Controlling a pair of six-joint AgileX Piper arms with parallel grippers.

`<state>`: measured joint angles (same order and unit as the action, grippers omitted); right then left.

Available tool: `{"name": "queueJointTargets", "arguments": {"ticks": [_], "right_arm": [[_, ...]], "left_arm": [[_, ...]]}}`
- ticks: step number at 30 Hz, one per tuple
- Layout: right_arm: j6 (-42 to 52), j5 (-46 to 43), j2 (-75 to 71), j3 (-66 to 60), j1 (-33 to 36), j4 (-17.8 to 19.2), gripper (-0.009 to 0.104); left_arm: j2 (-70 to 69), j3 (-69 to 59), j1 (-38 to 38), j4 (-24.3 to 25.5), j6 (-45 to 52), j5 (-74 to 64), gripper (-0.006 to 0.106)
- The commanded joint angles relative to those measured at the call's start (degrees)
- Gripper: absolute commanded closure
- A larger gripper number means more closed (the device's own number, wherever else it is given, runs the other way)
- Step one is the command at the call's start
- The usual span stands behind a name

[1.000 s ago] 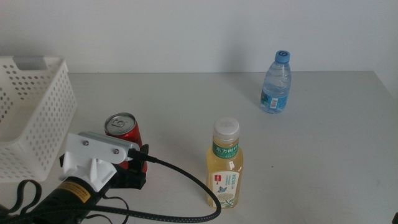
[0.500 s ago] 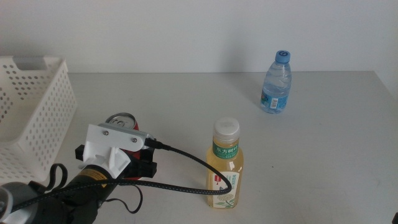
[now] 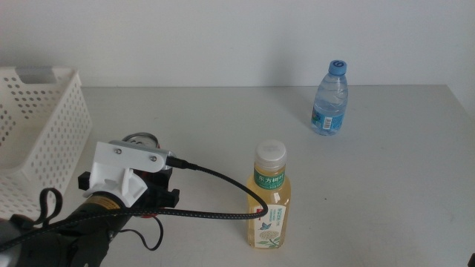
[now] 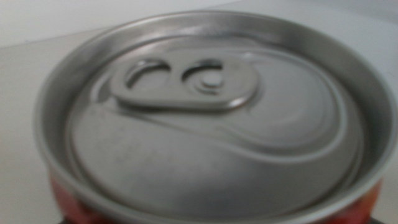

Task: Use arms to grab the bottles and put them into the dustbin to the left of the table.

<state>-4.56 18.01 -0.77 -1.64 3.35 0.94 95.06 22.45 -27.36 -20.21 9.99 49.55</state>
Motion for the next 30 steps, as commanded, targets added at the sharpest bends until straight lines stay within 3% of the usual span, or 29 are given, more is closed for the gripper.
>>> {"name": "queueJointTargets", "arguments": {"ticks": [1,11,18,22,30], "right_arm": [[0.25,-4.18,-1.24,0.56,0.22,0.65,0.001],[0.25,-4.18,-1.24,0.56,0.22,0.65,0.001],[0.25,-4.18,-1.24,0.56,0.22,0.65,0.001],[0.25,-4.18,-1.24,0.56,0.22,0.65,0.001],[0.25,-4.18,-1.24,0.56,0.22,0.65,0.001]], "left_arm": [[-5.56,1.41,0.09,-3.03,1.91,3.58,0.102],[-15.99,14.86,0.34,-10.90,18.47,-28.46,0.102],[-17.47,24.74,8.74,-17.00,26.05,-45.95,0.102],[-17.42,30.90,14.57,-16.23,27.59,-58.73,0.102],[-17.42,43.41,24.34,-8.51,26.75,-73.31,0.102]]}}
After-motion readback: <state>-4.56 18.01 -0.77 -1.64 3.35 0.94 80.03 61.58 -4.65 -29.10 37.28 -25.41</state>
